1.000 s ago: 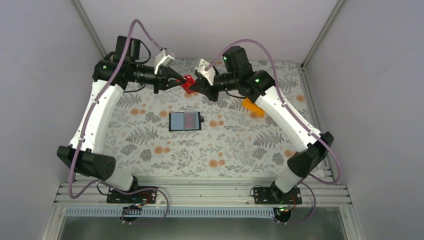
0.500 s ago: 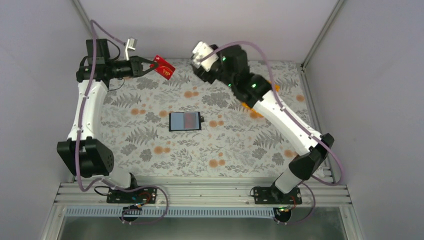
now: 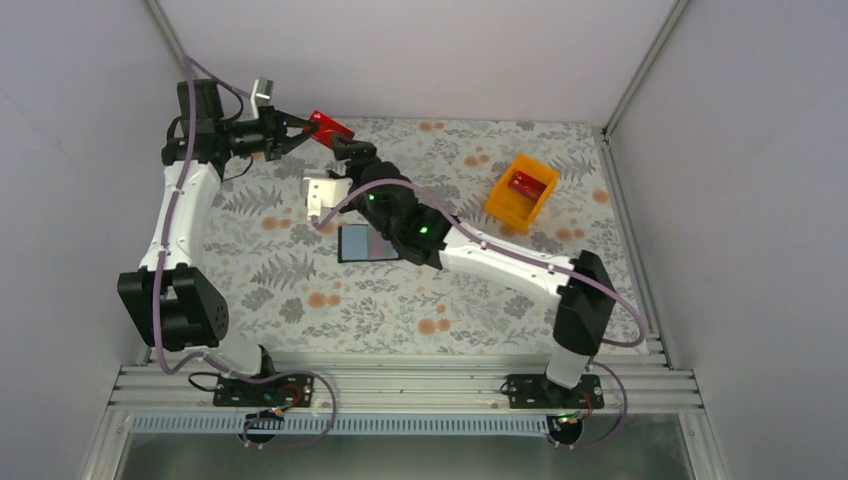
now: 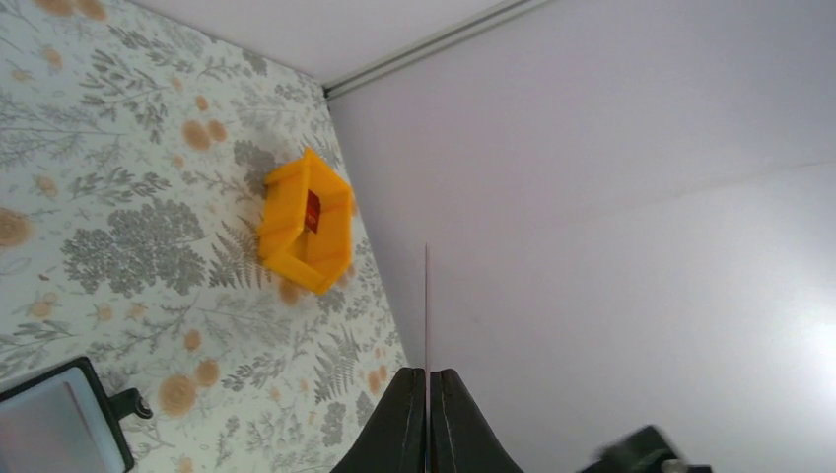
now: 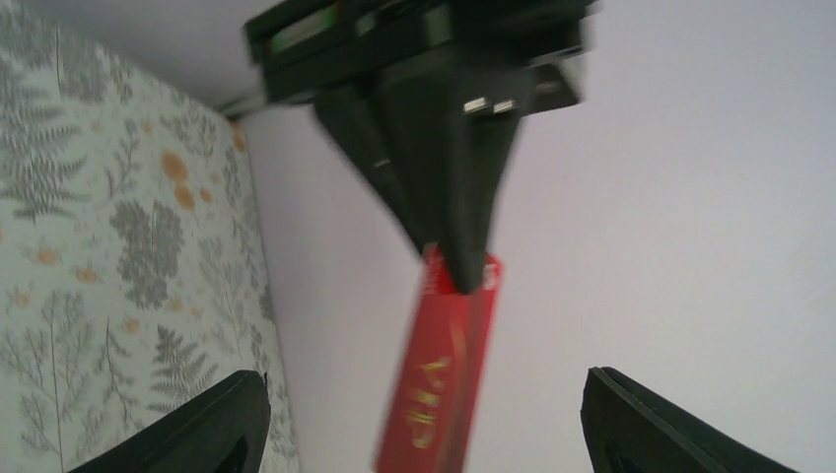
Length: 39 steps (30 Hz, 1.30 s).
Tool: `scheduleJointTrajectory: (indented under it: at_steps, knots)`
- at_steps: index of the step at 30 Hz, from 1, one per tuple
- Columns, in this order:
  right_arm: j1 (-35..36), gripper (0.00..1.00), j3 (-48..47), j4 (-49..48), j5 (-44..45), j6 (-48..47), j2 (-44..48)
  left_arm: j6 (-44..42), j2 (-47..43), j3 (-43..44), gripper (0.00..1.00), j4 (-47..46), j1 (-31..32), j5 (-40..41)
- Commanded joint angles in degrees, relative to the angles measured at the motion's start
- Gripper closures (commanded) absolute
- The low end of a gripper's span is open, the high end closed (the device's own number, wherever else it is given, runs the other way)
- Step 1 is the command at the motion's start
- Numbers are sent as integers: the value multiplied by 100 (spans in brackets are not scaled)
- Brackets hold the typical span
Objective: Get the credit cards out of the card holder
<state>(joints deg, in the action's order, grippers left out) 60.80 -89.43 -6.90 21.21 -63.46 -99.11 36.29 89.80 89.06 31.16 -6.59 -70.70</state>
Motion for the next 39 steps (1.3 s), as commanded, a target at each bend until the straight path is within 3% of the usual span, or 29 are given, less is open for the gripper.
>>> scheduleJointTrajectory:
  at_steps: [1,5,13,17,22,23,25,26,29,32,36,39]
  knots:
    - [84,19,145,-951,631,-1032,-321,406,-130,-137,98,-218,9,-293]
    - [-4,25,-37,-1153,819,-1127,-548,374,-121,-158,98,-214,11,-392]
    - [-226,59,-415,-1083,875,-1051,-810,449,-195,-340,98,-233,9,-512]
    - [-226,95,-435,-1113,897,-1037,-814,414,-184,-323,98,-225,17,-506]
    - [-266,96,-607,-494,860,-654,-643,340,-175,-384,97,-196,11,-483]
    - [-307,96,-663,-265,824,-485,-584,270,-140,-353,82,-161,9,-450]
    - [-493,96,-856,386,703,-24,-473,42,-26,-238,22,-77,-4,-380]
    - [-642,96,-999,789,630,294,-417,-151,73,-142,3,27,-27,-360]
    - [-1275,96,-1466,2565,13,1541,-276,-690,469,85,0,283,-205,-543]
    - [-2047,96,-1046,3591,-577,2157,58,-1487,913,452,0,816,-374,-584]
    - [-2997,96,442,3524,-1079,2246,849,-3114,1497,1082,0,1882,-420,-354]
    - [-3735,96,1237,3106,-1618,2239,1259,-4199,1778,1032,0,2721,-420,-193]
